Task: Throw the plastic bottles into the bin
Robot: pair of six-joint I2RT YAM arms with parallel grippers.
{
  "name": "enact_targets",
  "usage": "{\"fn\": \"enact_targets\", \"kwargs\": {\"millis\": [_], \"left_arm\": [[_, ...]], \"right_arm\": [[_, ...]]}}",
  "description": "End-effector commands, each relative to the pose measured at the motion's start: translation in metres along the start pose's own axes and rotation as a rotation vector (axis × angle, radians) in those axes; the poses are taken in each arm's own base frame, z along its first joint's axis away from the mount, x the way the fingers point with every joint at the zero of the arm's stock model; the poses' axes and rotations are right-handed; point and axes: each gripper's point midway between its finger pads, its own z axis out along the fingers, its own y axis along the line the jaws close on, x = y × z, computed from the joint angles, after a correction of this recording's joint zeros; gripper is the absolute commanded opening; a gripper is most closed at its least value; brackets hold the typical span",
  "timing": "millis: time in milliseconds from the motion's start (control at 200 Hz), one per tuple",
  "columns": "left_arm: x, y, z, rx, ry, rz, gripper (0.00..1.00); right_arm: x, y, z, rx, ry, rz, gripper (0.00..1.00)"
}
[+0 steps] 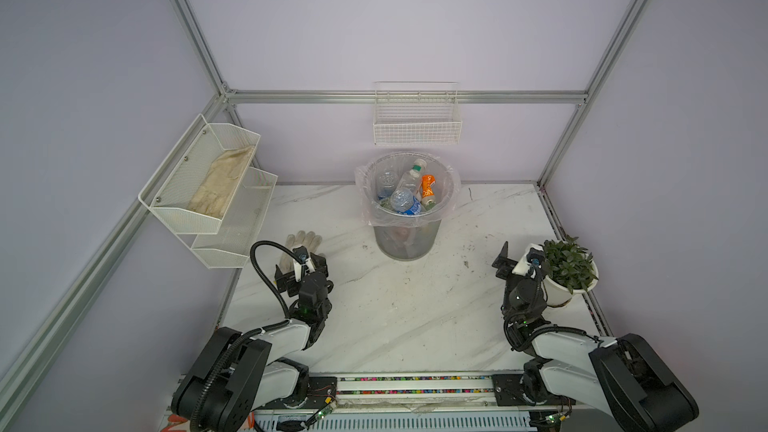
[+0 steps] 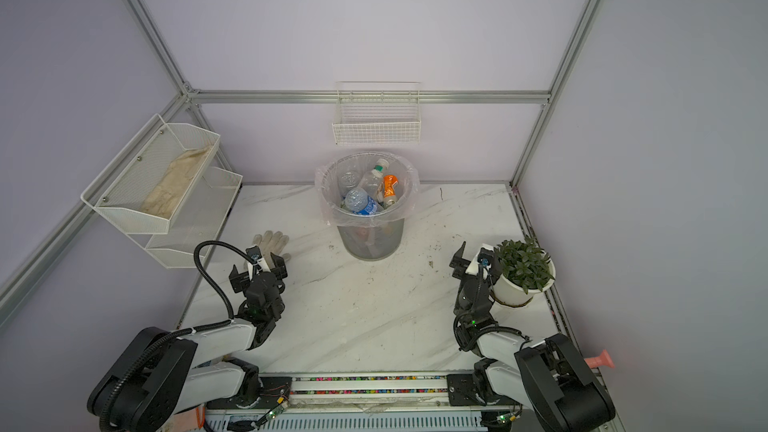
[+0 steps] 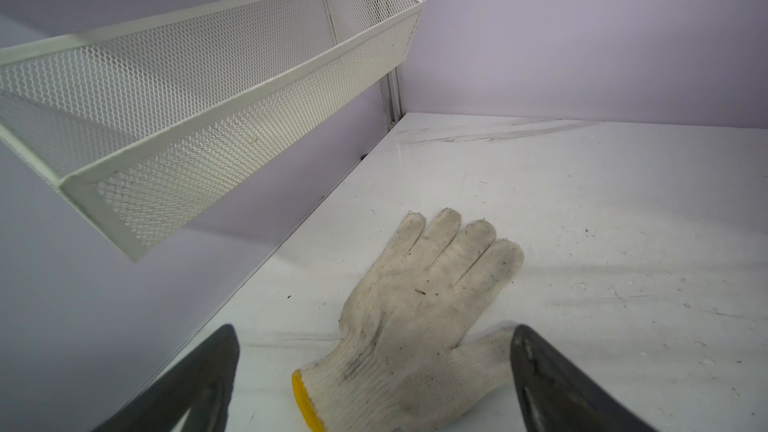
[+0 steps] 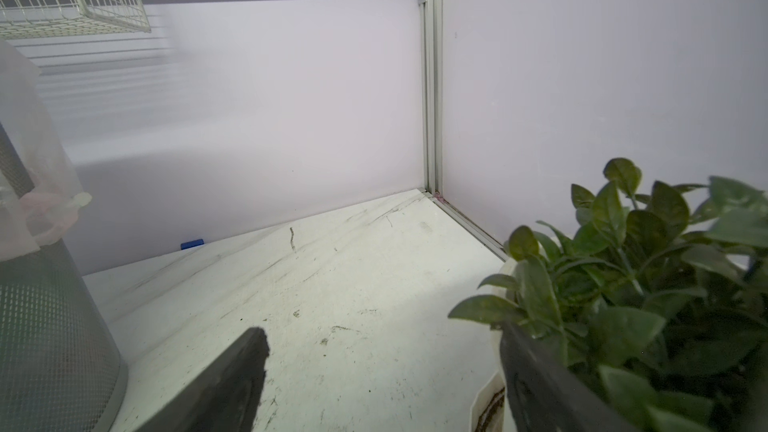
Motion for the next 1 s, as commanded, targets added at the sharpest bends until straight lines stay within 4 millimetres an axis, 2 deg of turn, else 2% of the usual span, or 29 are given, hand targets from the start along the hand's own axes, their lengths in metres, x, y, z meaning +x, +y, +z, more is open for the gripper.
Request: {"fn": "enact_targets", "kwargs": {"millis": [0, 490, 530, 785, 805, 995], "left_arm": [[-0.022, 0.002, 0.001, -0.003, -0.087, -0.075, 1.0], [-0.026, 0.0, 0.005, -0.001, -0.13, -0.078, 1.0], [-0.026, 0.0, 0.005, 0.004, -0.132, -0.083, 1.0], [-0.031, 0.002, 0.007, 0.032, -0.174, -0.134, 1.0], [-0.023, 0.0, 0.011, 0.032, -0.154, -0.115, 1.0], [-0.017, 0.004, 0.01, 0.032, -0.179, -0.149, 1.0]], "right_arm": [[-0.012, -0.001, 0.002, -0.01, -0.06, 0.045, 0.89], [-0.012, 0.007, 0.009, -0.048, -0.1, 0.023, 0.87], [-0.006, 0.009, 0.011, -0.052, -0.091, 0.009, 0.87], [-0.002, 0.013, 0.018, -0.081, -0.123, 0.034, 0.87], [-0.001, 0.012, 0.019, -0.083, -0.128, 0.038, 0.87], [0.006, 0.019, 0.025, -0.118, -0.132, 0.019, 0.87]]}}
